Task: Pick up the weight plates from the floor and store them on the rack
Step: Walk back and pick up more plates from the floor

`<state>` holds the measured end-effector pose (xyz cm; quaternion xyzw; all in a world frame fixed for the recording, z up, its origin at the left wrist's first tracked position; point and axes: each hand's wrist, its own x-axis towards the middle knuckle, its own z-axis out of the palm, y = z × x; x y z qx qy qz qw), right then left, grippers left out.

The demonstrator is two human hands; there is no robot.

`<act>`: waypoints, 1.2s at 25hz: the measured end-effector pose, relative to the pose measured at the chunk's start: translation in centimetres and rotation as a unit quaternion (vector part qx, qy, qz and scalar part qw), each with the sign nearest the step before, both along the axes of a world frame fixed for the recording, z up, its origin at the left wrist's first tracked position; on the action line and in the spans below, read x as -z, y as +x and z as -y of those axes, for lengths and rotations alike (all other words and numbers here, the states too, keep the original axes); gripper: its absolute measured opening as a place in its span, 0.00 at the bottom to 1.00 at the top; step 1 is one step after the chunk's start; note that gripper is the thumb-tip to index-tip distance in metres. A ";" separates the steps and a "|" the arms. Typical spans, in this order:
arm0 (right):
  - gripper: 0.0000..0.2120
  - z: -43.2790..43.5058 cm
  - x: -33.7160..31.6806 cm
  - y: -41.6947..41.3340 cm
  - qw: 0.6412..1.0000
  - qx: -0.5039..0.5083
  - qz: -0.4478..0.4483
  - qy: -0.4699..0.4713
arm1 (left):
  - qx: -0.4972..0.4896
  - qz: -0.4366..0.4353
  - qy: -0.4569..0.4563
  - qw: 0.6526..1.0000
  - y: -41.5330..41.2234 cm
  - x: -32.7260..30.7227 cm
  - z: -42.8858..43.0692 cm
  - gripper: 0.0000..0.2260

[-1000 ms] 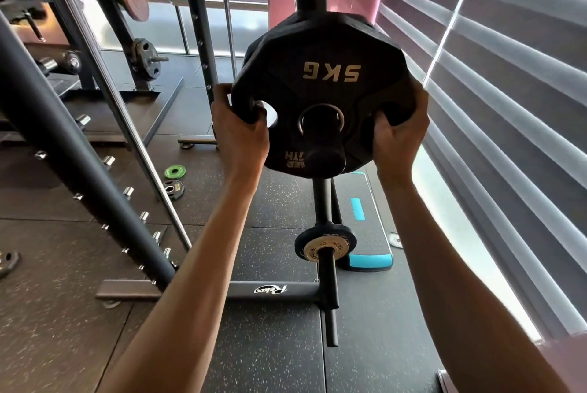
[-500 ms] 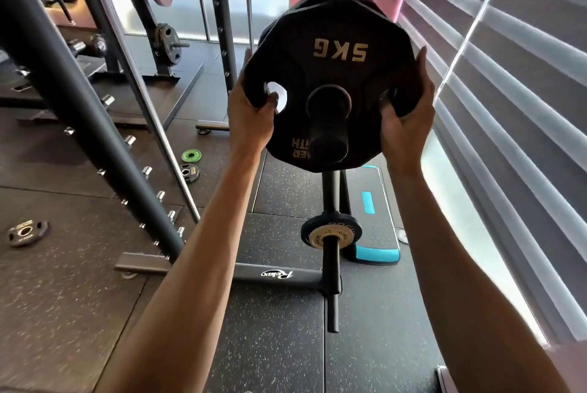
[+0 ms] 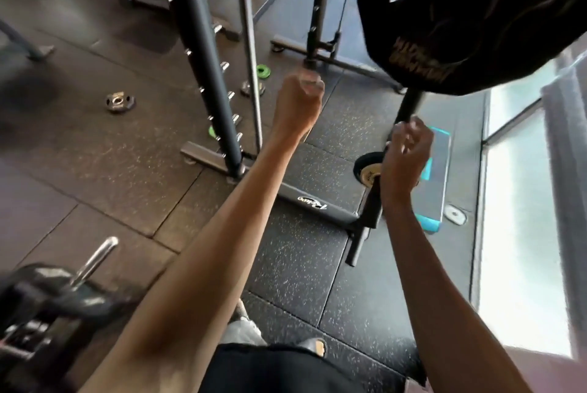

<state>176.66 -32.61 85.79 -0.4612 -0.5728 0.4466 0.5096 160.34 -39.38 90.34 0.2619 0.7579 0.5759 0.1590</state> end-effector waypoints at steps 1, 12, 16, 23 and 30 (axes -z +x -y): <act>0.15 1.3 1.4 -1.3 0.998 -0.040 0.045 -0.028 | -0.001 0.012 -0.012 1.000 -0.7 1.0 1.4 0.05; 0.08 19.3 7.6 -27.5 0.790 -0.480 0.382 -0.006 | -0.115 0.070 -0.215 0.967 -17.9 12.2 25.4 0.11; 0.14 27.6 9.3 -36.8 0.634 -0.614 0.462 0.088 | -0.173 0.122 -0.288 0.934 -24.2 17.4 35.3 0.10; 0.15 37.3 15.1 -50.6 0.396 -0.729 0.523 0.195 | -0.190 0.221 -0.352 0.889 -33.6 24.8 45.6 0.09; 0.14 38.2 24.2 -68.6 0.289 -0.749 0.573 0.168 | -0.194 0.316 -0.399 0.839 -49.3 30.8 47.2 0.12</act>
